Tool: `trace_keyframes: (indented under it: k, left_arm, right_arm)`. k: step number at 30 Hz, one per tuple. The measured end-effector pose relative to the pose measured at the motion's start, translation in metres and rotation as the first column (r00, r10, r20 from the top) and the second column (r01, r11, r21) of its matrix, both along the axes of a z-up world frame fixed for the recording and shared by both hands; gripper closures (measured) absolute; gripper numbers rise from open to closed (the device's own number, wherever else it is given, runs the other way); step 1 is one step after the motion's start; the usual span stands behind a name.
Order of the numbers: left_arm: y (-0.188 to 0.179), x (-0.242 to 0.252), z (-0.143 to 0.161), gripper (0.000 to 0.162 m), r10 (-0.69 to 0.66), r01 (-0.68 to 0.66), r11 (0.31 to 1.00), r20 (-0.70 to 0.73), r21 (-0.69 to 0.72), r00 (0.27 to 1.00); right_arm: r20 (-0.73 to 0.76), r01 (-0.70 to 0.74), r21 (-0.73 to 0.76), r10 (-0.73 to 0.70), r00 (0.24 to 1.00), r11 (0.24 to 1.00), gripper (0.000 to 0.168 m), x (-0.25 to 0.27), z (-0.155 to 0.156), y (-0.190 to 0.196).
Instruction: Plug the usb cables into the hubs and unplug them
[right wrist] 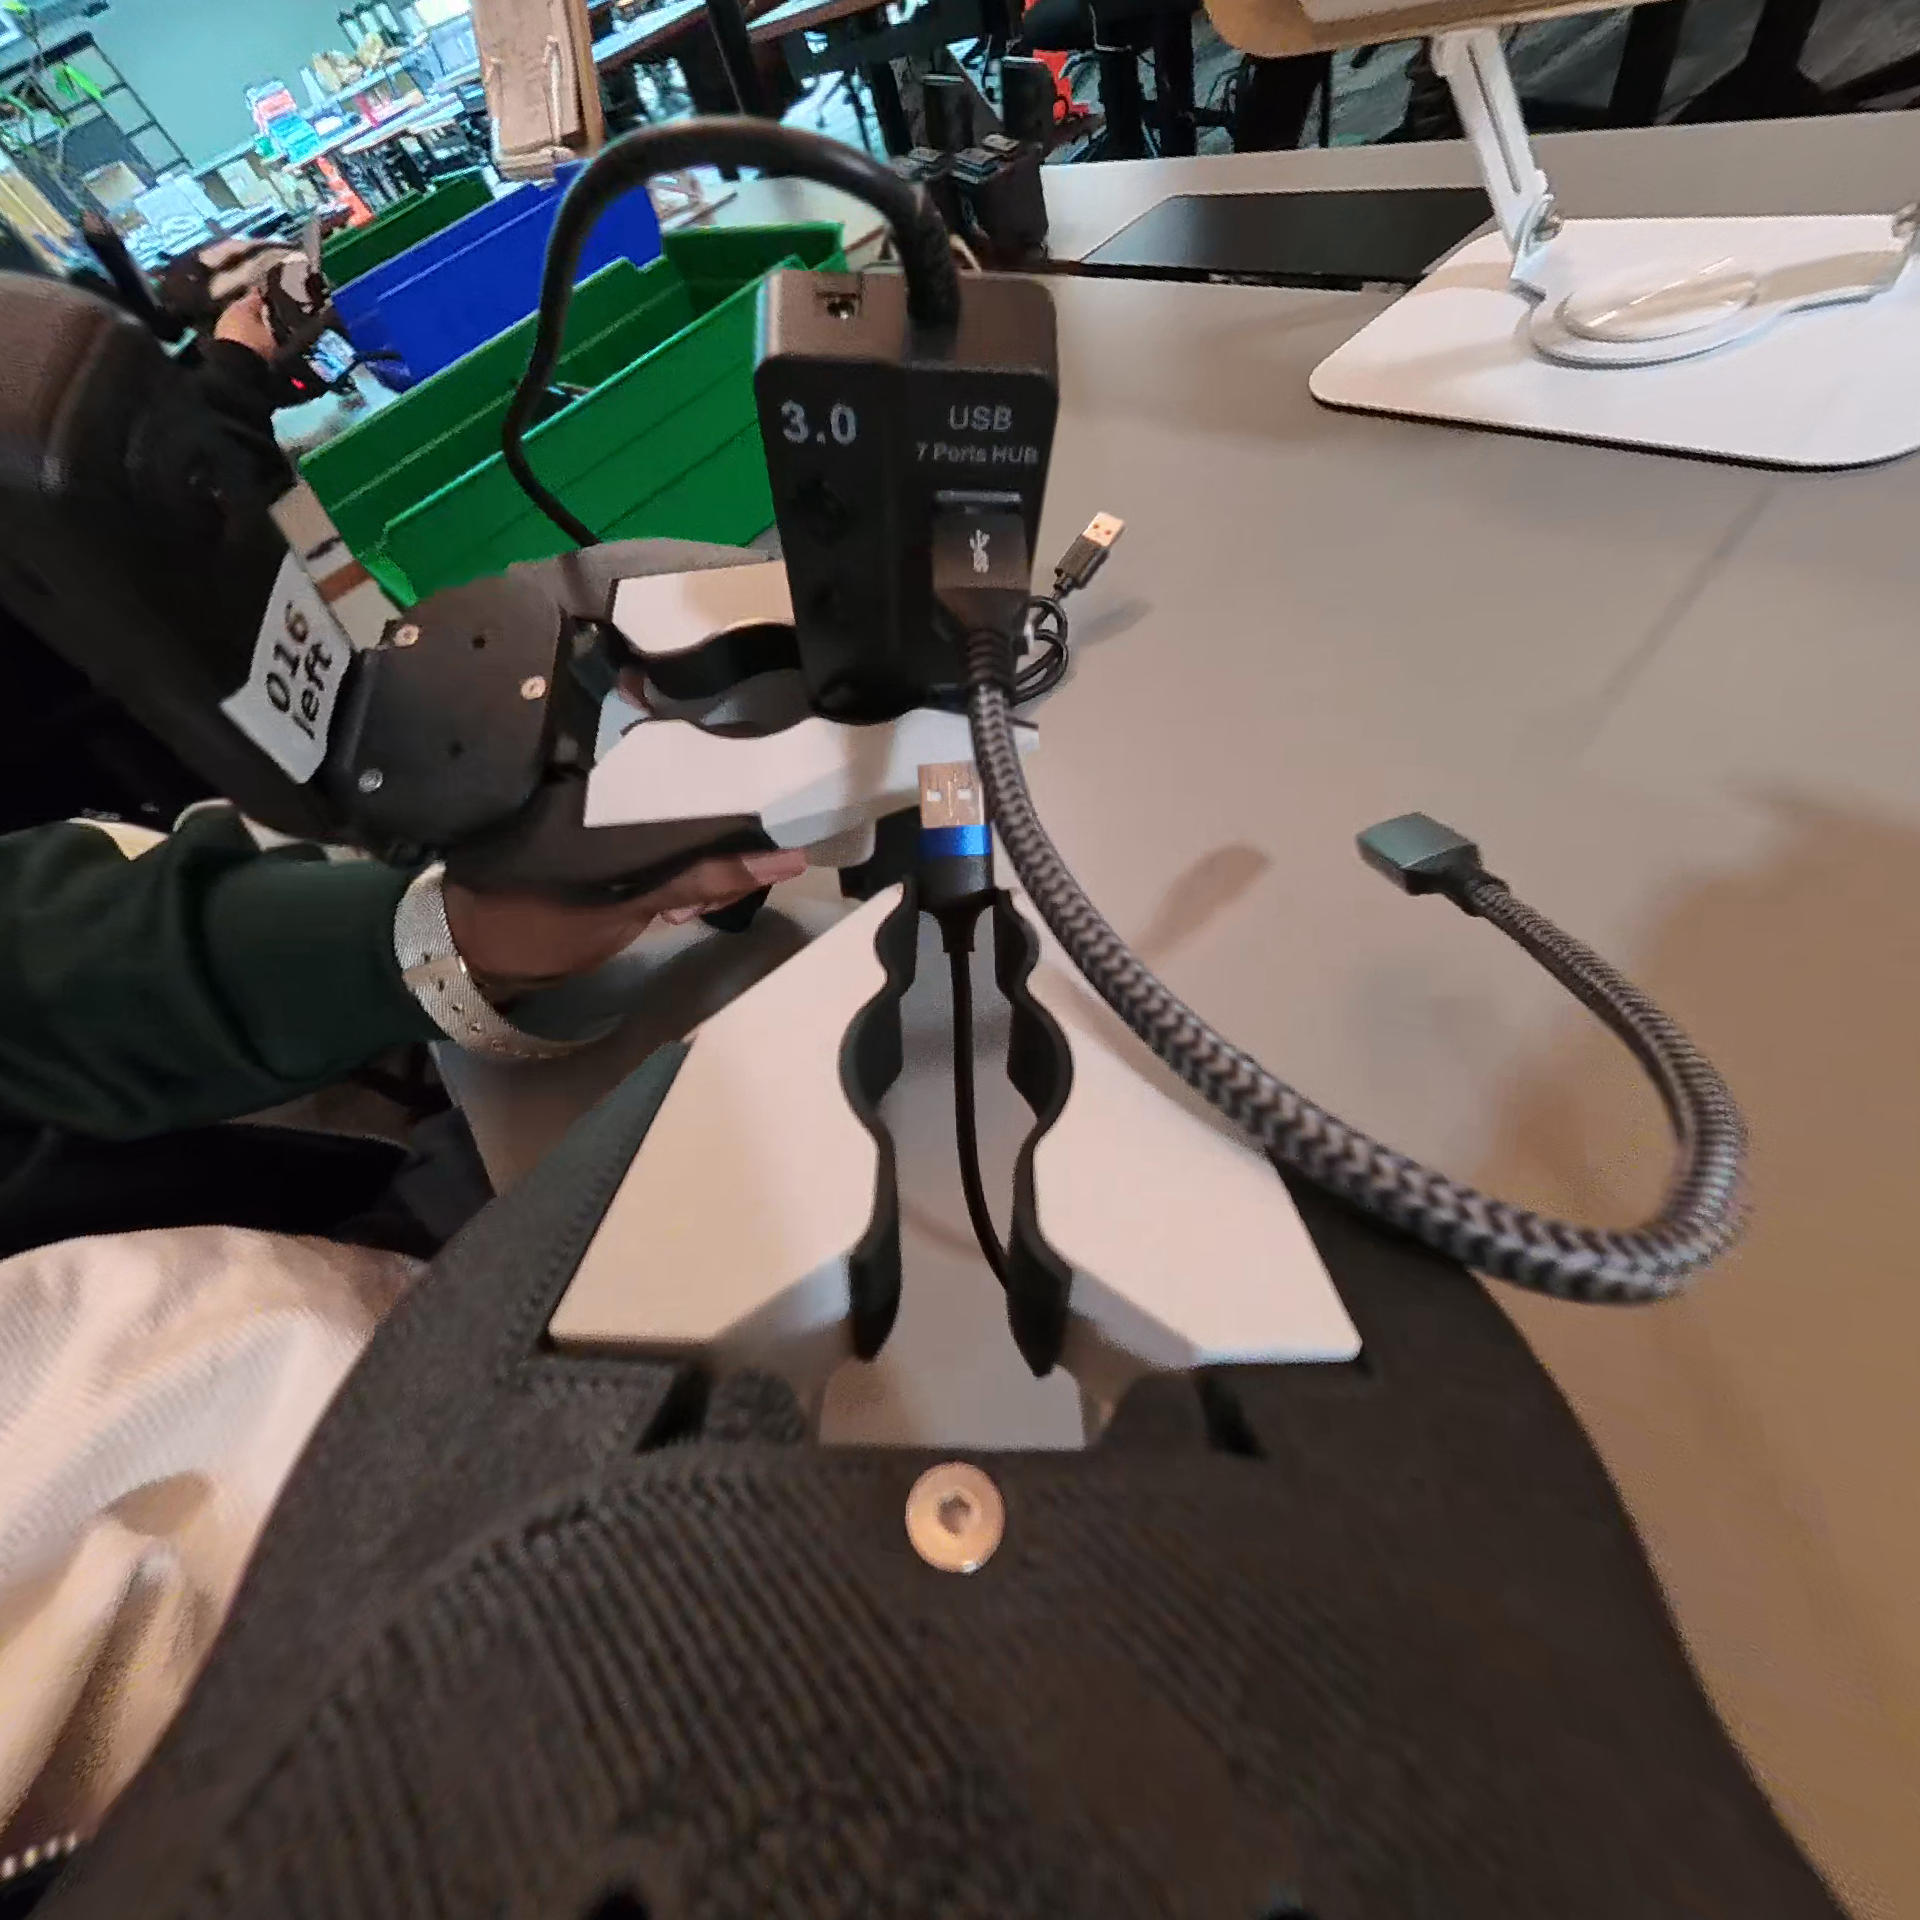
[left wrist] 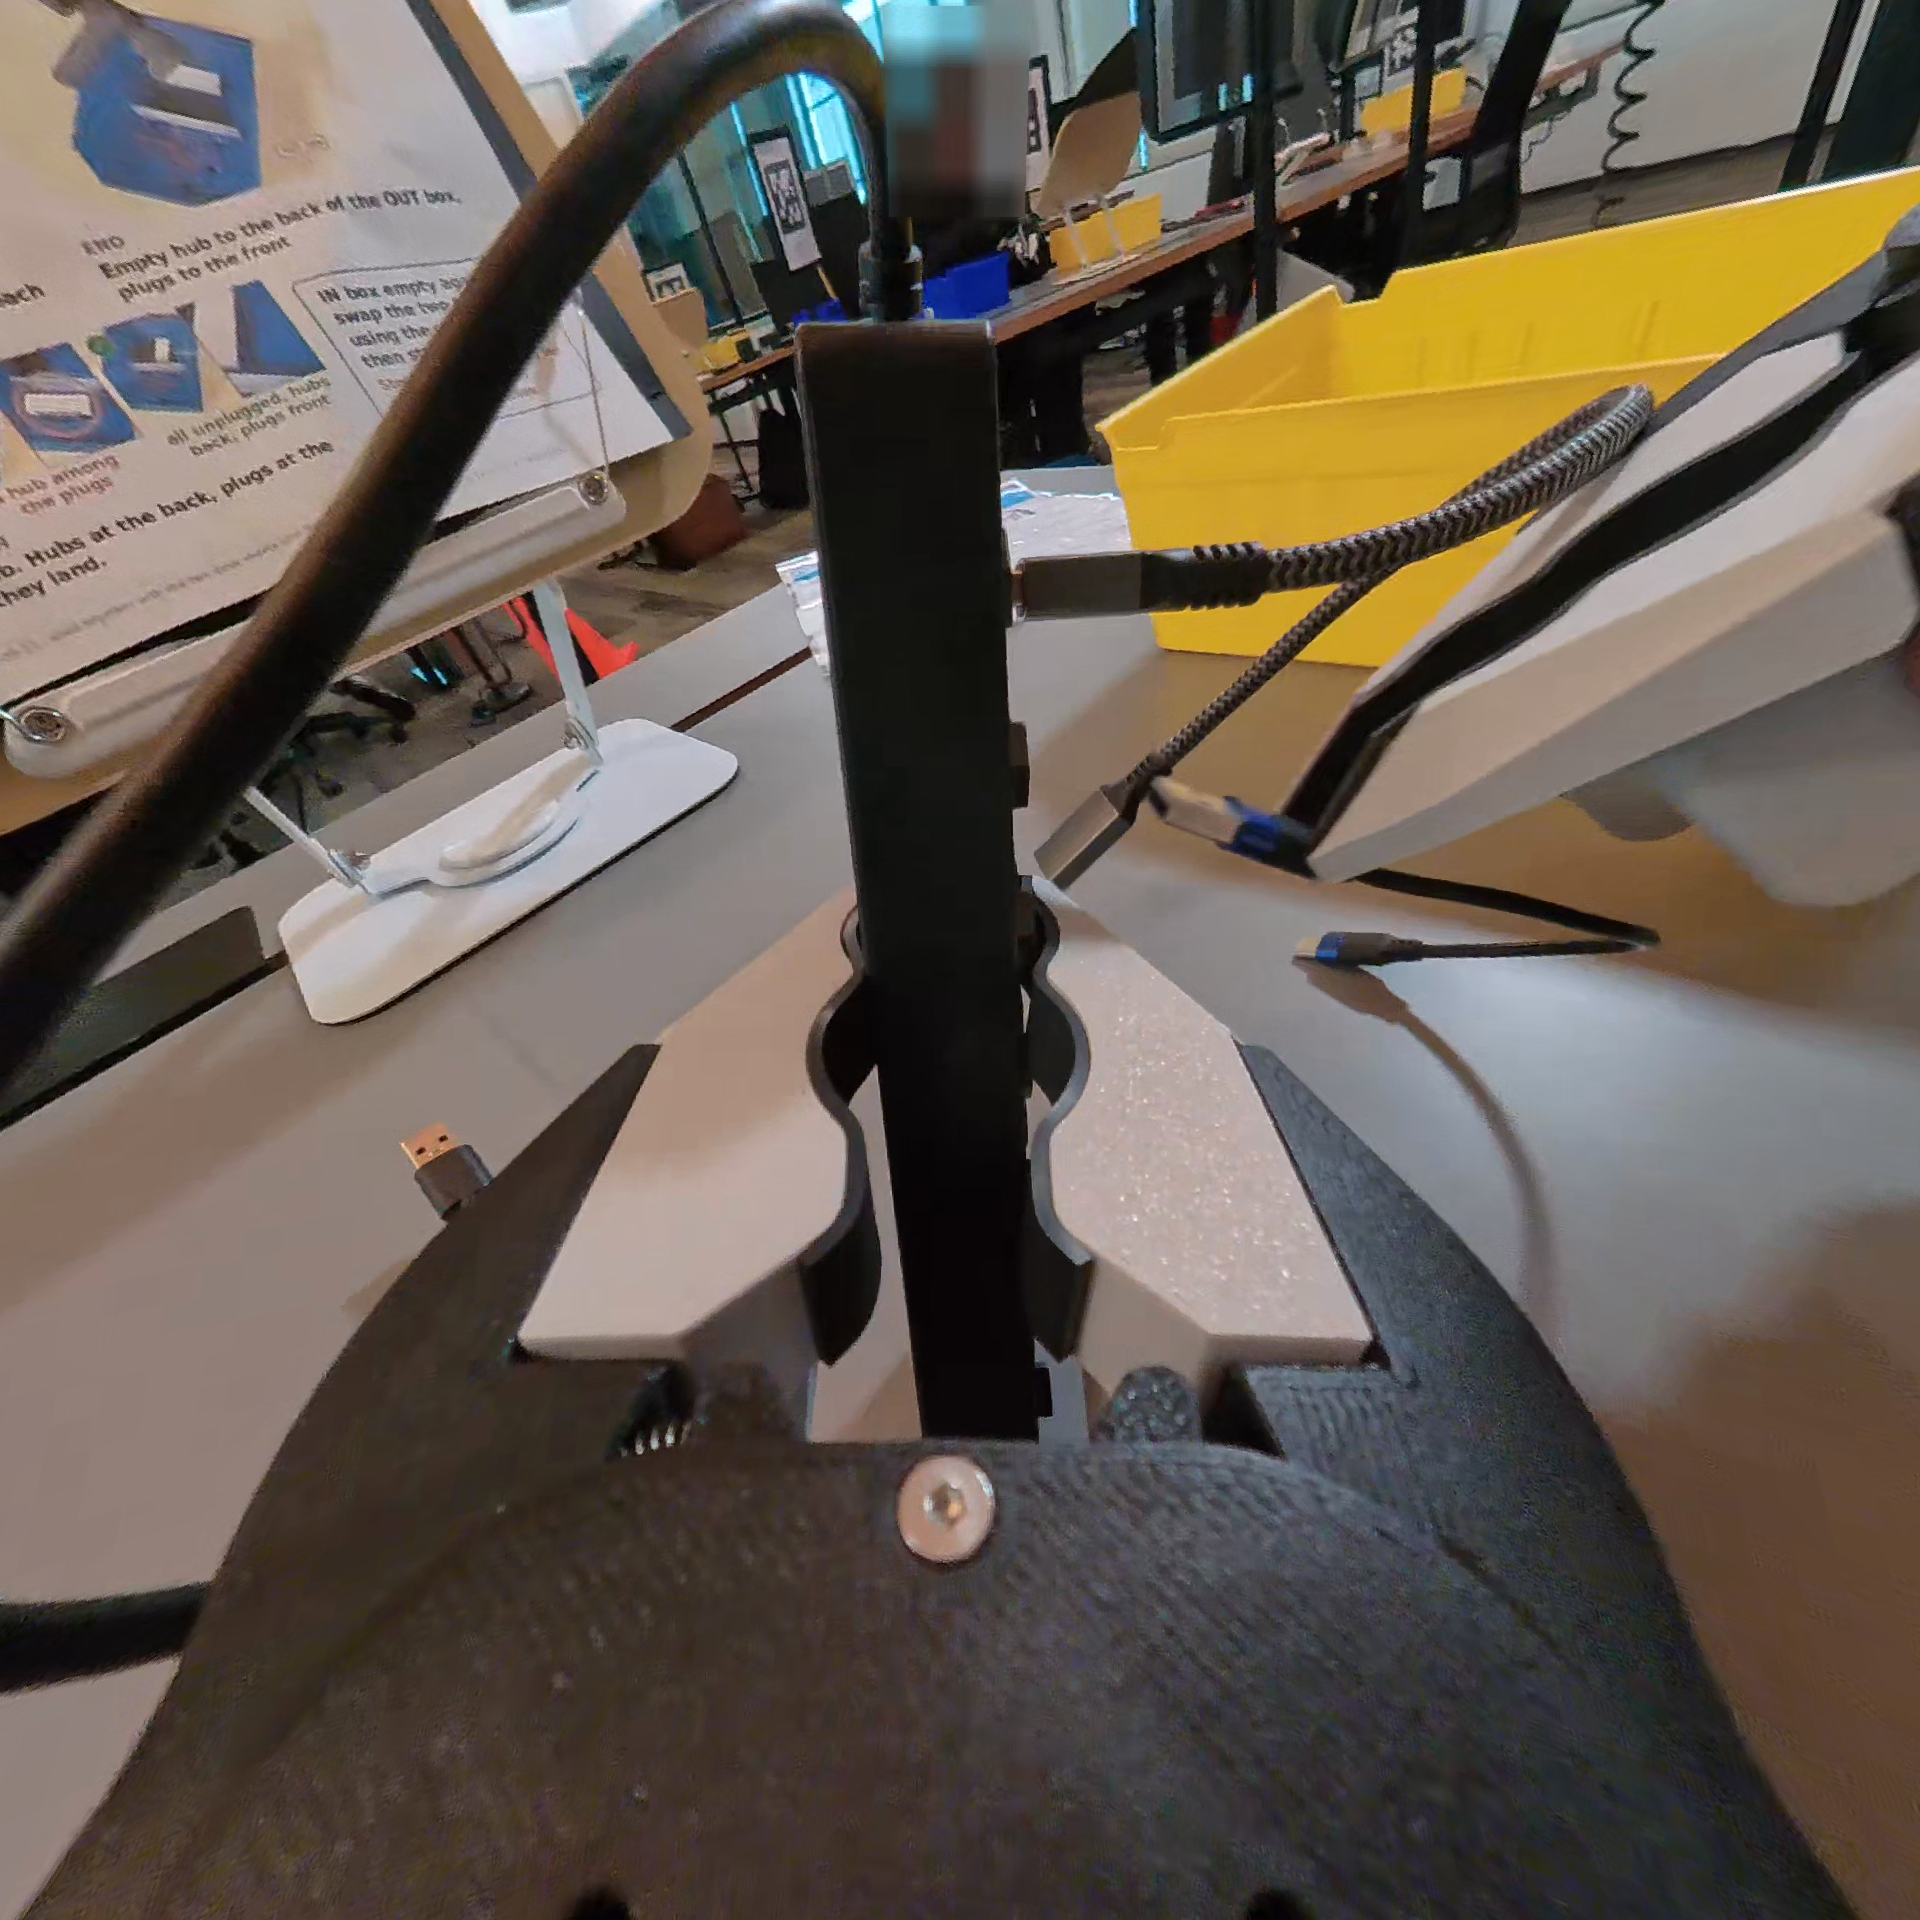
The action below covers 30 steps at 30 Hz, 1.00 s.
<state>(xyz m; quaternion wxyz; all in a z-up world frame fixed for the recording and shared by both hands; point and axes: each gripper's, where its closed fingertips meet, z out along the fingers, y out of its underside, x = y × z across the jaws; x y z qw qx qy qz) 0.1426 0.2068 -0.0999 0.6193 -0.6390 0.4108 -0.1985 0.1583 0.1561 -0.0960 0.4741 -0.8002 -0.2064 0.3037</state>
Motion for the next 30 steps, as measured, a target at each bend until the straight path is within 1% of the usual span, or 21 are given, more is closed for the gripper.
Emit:
trace_keyframes:
  k: [3,5,8,10,12,15,17,18,20,21,22,25,30]
  left_arm:
    - [-0.009,0.006,-0.001,0.141,-0.026,0.026,1.0,0.011,-0.014,1.0]
    - [-0.012,0.008,0.0,0.141,-0.035,0.038,0.997,0.041,-0.062,0.999]
    - [-0.001,0.0,0.0,0.142,0.0,0.004,0.997,0.052,-0.075,0.999]
    - [0.011,-0.011,0.001,0.142,0.042,-0.038,0.997,0.052,-0.071,0.998]
    - [0.023,-0.023,0.002,0.142,0.079,-0.07,0.992,0.086,-0.106,0.993]
    - [0.037,-0.039,0.004,0.141,0.127,-0.096,0.977,0.161,-0.189,0.979]
    - [0.044,-0.046,0.004,0.142,0.148,-0.112,0.973,0.173,-0.204,0.974]
    - [0.047,-0.049,0.004,0.142,0.155,-0.121,0.973,0.17,-0.196,0.973]
    - [0.051,-0.053,0.005,0.142,0.163,-0.13,0.973,0.17,-0.19,0.972]
    - [0.052,-0.055,0.005,0.142,0.167,-0.131,0.971,0.178,-0.199,0.97]
    - [0.054,-0.056,0.004,0.142,0.171,-0.13,0.969,0.189,-0.212,0.967]
    - [0.057,-0.059,0.004,0.142,0.177,-0.125,0.963,0.212,-0.24,0.961]
    - [0.058,-0.061,0.004,0.142,0.178,-0.119,0.961,0.227,-0.251,0.957]
  right_arm:
    - [0.012,0.037,-0.004,-0.036,0.999,0.999,0.155,0.0,-0.001,0.003]
    - [0.008,0.025,-0.009,-0.025,1.0,1.0,0.155,-0.003,-0.003,0.002]
    - [0.059,0.006,-0.016,-0.005,0.998,1.0,0.155,-0.005,-0.012,0.0]
    - [0.136,-0.008,-0.035,0.013,0.991,0.999,0.155,-0.004,-0.025,-0.001]
    - [0.214,-0.031,-0.071,0.045,0.976,0.997,0.155,-0.004,-0.042,-0.003]
    - [0.268,-0.08,-0.136,0.114,0.957,0.987,0.154,-0.009,-0.066,-0.008]
    - [0.295,-0.101,-0.161,0.146,0.944,0.982,0.154,-0.01,-0.078,-0.009]
    - [0.301,-0.108,-0.161,0.153,0.941,0.981,0.152,-0.009,-0.08,-0.009]
    - [0.293,-0.116,-0.139,0.153,0.944,0.983,0.134,-0.008,-0.075,-0.008]
    - [0.284,-0.111,-0.118,0.141,0.949,0.987,0.128,-0.006,-0.069,-0.008]
    - [0.269,-0.105,-0.095,0.127,0.955,0.99,0.127,-0.003,-0.063,-0.008]
    - [0.238,-0.09,-0.056,0.101,0.966,0.994,0.132,0.004,-0.053,-0.01]
    - [0.303,-0.1,-0.137,0.138,0.943,0.986,0.134,0.002,-0.081,-0.018]
